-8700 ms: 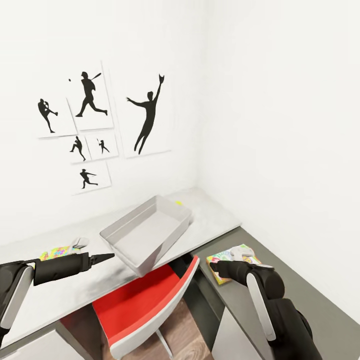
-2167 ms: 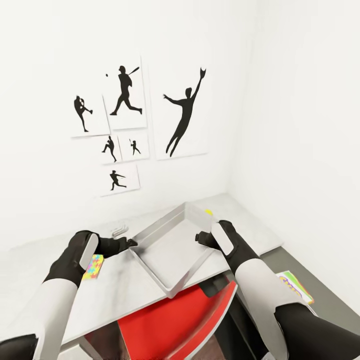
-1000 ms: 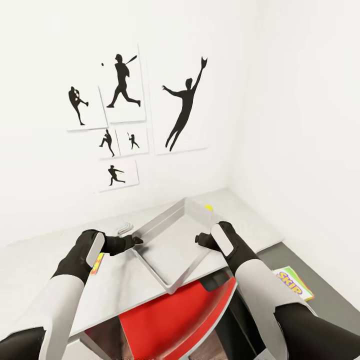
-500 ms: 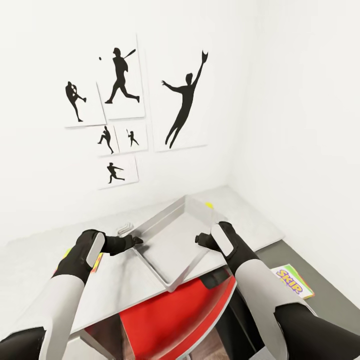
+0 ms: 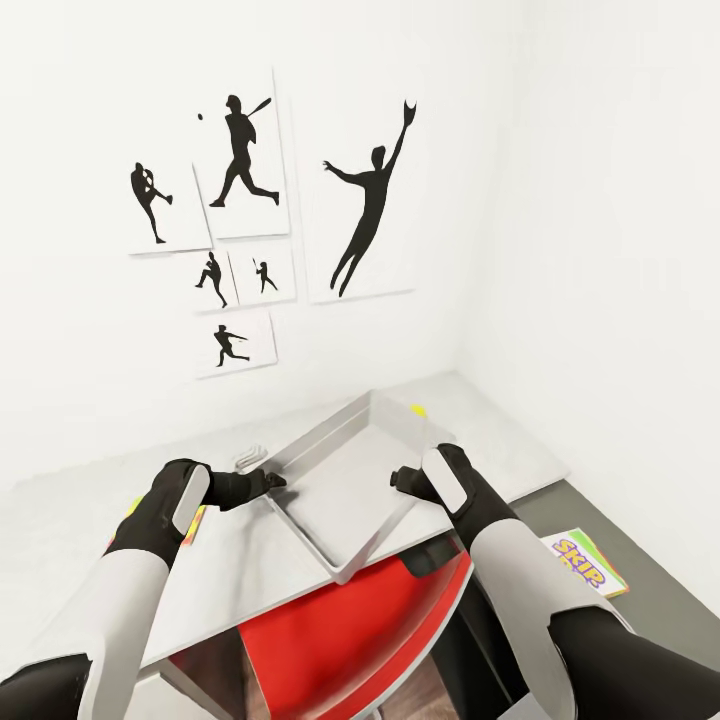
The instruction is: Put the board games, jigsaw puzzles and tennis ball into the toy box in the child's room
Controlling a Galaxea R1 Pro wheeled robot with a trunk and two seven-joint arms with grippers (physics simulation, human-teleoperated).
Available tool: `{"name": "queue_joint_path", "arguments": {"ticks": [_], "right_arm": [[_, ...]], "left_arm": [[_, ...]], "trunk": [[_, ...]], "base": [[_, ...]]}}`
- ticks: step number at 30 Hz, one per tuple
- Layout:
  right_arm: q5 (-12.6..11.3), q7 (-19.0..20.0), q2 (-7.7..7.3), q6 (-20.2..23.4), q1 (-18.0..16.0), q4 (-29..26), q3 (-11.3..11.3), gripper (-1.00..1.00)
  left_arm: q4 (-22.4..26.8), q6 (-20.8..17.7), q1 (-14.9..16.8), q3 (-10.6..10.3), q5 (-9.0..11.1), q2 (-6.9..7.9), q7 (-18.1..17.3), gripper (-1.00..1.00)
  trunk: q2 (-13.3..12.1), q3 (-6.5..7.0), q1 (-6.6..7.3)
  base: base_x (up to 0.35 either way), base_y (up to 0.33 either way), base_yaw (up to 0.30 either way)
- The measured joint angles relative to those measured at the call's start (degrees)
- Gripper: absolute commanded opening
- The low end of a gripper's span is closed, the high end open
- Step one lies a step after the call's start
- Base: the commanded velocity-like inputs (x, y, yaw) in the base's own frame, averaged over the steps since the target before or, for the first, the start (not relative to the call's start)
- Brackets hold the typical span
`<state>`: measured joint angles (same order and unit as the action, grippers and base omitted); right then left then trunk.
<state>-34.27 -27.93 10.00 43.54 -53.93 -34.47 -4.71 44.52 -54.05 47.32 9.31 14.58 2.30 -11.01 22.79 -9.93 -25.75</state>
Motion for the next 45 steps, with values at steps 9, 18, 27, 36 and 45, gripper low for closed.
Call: {"name": "queue_joint_path", "arguments": {"ticks": [9, 18, 27, 36, 45], "right_arm": [[0.6, 0.1, 0.00, 0.2, 0.0, 0.1, 0.1, -1.00], [1.8, -0.1, 0.00, 0.6, 0.0, 0.1, 0.1, -1.00], [1.8, -0.1, 0.00, 0.6, 0.0, 0.1, 0.1, -1.00], [1.8, -0.1, 0.00, 0.6, 0.0, 0.1, 0.0, -1.00], [1.8, -0.1, 0.00, 0.6, 0.0, 0.1, 0.0, -1.00]], "left_arm": [[0.0, 0.0, 0.0, -0.1, -0.3, 0.00, 0.0, -1.00], [0.1, -0.2, 0.0, -0.1, 1.9, 0.00, -0.1, -1.00], [0.1, -0.2, 0.0, -0.1, 1.8, -0.01, -0.1, -1.00], [0.0, -0.2, 0.0, -0.1, 1.9, 0.00, -0.1, -1.00], [0.0, -0.2, 0.0, -0.1, 1.9, 0.00, -0.1, -1.00]], "trunk": [[0.0, 0.00, 0.01], [0.0, 0.02, 0.01], [0.0, 0.02, 0.01], [0.0, 0.44, 0.00], [0.0, 1.29, 0.00]], "base": [[0.000, 0.000, 0.000], [0.000, 0.000, 0.000], [0.000, 0.000, 0.000], [0.000, 0.008, 0.000], [0.000, 0.000, 0.000]]}}
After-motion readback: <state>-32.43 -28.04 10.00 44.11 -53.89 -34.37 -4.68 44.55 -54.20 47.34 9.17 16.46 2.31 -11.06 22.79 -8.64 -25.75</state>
